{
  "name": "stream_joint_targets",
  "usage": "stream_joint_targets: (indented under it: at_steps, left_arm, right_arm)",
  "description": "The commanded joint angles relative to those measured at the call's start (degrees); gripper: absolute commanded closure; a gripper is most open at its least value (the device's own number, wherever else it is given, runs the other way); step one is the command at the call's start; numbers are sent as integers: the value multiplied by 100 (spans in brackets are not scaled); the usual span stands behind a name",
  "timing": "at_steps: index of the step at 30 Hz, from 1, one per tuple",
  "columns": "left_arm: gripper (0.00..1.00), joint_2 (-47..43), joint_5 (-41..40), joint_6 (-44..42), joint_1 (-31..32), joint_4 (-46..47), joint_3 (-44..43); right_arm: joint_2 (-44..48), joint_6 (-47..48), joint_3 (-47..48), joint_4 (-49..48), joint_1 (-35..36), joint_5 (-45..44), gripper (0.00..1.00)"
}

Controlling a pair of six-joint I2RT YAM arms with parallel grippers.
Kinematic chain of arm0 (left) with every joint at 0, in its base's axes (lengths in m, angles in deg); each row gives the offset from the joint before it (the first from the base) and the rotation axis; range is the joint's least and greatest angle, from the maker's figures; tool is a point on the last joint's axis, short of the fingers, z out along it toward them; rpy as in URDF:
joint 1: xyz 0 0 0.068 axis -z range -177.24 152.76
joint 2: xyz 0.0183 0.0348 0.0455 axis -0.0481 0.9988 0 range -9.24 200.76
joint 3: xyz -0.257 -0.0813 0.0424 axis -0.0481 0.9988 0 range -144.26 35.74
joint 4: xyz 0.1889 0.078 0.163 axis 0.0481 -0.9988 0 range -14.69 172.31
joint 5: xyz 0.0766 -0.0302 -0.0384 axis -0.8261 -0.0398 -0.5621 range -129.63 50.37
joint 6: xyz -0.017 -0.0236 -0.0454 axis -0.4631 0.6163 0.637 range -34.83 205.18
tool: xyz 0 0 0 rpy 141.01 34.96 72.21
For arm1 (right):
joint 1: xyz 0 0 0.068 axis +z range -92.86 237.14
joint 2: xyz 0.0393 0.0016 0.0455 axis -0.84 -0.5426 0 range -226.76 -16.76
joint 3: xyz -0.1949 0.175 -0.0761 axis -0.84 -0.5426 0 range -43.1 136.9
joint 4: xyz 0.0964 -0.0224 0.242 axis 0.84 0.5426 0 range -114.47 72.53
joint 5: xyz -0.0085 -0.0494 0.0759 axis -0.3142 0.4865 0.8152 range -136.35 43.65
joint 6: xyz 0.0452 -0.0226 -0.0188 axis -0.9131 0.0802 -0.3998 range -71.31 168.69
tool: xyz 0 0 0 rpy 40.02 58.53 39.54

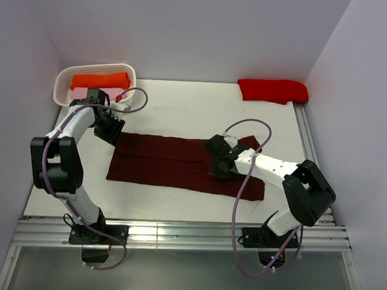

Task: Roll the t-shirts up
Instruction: Fold the tshirt

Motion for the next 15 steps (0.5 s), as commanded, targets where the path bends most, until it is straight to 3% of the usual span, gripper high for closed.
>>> stream_joint_targets:
  at_steps: [1, 5, 8, 15]
  left_arm:
    - [54, -153, 150, -123, -15, -9, 17]
    - [54, -118, 115, -141, -15, -9, -1]
    - [54, -109, 106, -141, -7, -18, -10]
    - [54, -83, 44, -202, -15, -53, 8]
  right_arm:
    - [317, -381, -207, -117, 172, -196, 99]
    - [414, -513, -374, -187, 295, -205, 99]
    - [467, -600, -479, -231, 374, -223, 93]
    - [905, -689, -515, -73, 462, -389, 69]
